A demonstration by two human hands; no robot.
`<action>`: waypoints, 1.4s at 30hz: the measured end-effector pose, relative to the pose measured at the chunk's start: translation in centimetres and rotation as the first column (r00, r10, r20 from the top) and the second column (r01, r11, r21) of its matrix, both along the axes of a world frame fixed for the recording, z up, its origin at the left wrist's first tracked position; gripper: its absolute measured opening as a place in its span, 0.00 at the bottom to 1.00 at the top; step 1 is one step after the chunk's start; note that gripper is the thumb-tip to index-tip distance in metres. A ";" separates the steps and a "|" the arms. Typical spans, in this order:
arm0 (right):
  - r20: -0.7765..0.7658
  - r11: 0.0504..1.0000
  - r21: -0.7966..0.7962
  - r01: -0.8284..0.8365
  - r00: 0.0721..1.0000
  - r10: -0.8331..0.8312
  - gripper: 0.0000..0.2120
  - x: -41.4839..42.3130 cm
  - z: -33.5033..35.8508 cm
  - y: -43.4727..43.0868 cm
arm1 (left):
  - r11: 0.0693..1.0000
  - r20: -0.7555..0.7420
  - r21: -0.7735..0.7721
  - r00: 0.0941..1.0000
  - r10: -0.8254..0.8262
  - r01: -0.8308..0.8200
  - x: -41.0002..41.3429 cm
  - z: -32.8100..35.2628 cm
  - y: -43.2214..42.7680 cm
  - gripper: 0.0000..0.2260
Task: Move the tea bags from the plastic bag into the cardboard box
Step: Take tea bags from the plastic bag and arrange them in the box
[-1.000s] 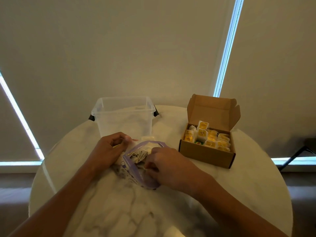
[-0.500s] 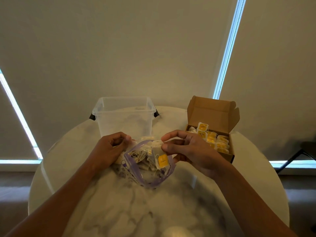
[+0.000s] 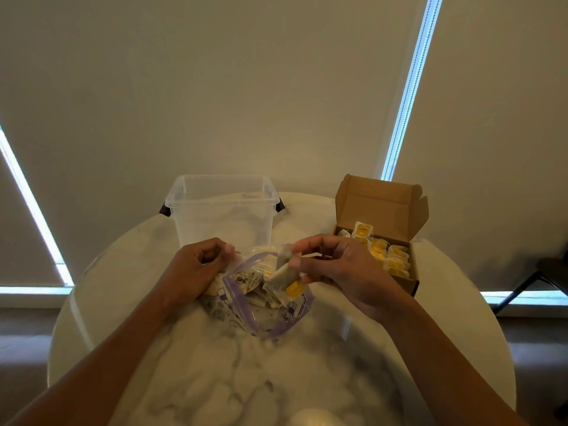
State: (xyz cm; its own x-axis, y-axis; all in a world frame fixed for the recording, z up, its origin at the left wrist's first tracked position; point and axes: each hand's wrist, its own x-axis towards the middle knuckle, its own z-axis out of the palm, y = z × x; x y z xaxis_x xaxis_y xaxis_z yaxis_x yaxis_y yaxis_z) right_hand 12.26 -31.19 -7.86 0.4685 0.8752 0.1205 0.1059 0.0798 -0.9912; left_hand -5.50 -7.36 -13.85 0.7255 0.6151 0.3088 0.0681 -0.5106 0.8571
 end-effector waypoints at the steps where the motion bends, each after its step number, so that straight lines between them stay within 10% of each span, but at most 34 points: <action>1: -0.016 1.000 0.018 -0.001 1.000 0.001 0.09 0.1 0.1 -0.1 | 1.000 0.000 -0.001 1.000 0.001 -0.001 0.0 0.0 0.0 0.15; 8: 0.010 0.951 0.197 0.240 0.969 -0.246 0.12 2.7 0.7 -1.3 | 1.000 -0.009 0.000 1.000 0.008 -0.008 0.2 0.1 -0.1 0.17; 15: 0.370 0.671 0.336 0.661 0.562 -0.739 0.11 10.6 -0.3 -4.9 | 1.000 -0.012 -0.015 1.000 0.000 0.000 0.3 0.0 0.1 0.12; 27: 0.580 0.902 0.067 0.427 0.719 -0.383 0.11 10.8 -1.2 -4.0 | 1.000 -0.015 0.008 0.999 0.029 -0.029 0.2 0.1 -0.3 0.11; 42: 0.738 0.686 0.006 0.728 0.460 -0.495 0.09 13.0 -2.2 -1.5 | 0.999 -0.016 -0.024 0.999 0.030 -0.030 0.2 0.4 -0.8 0.12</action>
